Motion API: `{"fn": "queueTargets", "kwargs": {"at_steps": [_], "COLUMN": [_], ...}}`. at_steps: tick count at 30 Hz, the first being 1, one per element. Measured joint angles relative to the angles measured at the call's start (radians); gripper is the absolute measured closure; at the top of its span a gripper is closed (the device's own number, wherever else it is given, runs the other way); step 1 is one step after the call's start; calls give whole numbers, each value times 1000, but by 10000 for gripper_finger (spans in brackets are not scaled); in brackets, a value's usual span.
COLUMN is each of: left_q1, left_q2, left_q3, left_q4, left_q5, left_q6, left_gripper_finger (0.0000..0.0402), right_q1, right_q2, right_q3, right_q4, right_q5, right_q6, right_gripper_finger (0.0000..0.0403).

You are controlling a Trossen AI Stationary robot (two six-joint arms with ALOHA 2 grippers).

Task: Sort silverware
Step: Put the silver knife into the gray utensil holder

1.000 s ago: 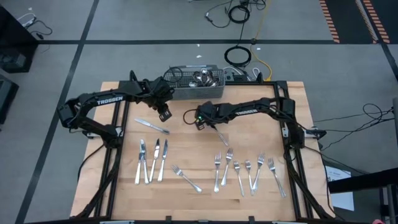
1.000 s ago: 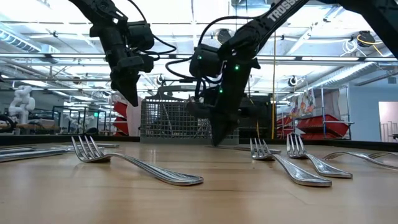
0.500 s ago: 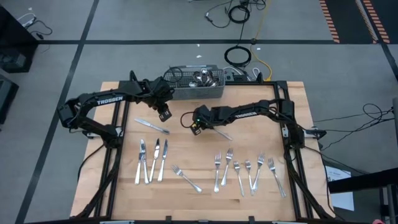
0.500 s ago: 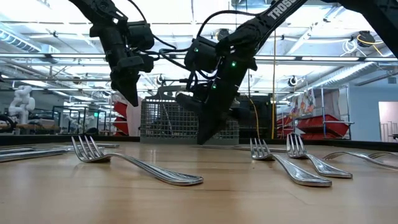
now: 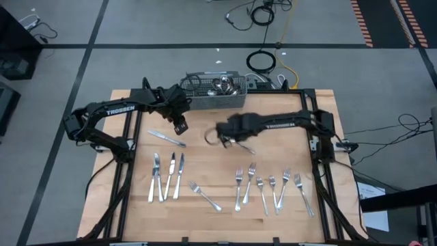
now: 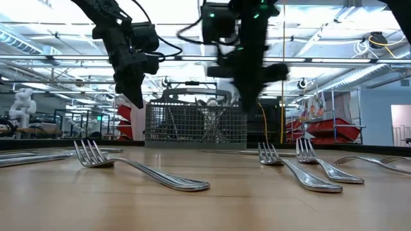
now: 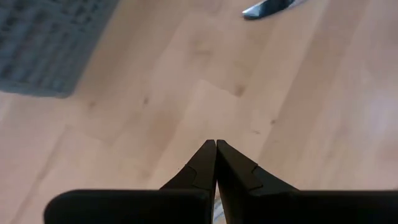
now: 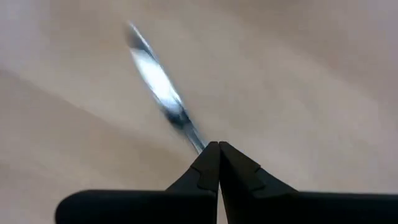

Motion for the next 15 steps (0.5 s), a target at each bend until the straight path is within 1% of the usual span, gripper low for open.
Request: {"fn": "queueTargets", "kwargs": {"at_steps": [3,5,9,12,15], "left_q1": [0,0,0,0,0], "left_q2": [0,0,0,0,0], "left_q3": [0,0,0,0,0], "left_q4": [4,11,28,66,96], "left_q5": [31,43,125,201,251], "left_q6": [0,-2,0,-7,-8], "left_gripper_finger": [382,382,382,382,382], "right_q1": [45,65,94,92,89], "right_q2": [-30,-38,-31,-33,-32], "right_q3": [2,1,-65,-136,-209], "right_q4": [-157,-191,-161,-60,51], "right_q5": [-56,-72,-123,-174,-186], "right_q6": [73,87,125,131,160], "right_gripper_finger": [403,403,403,403,403]}}
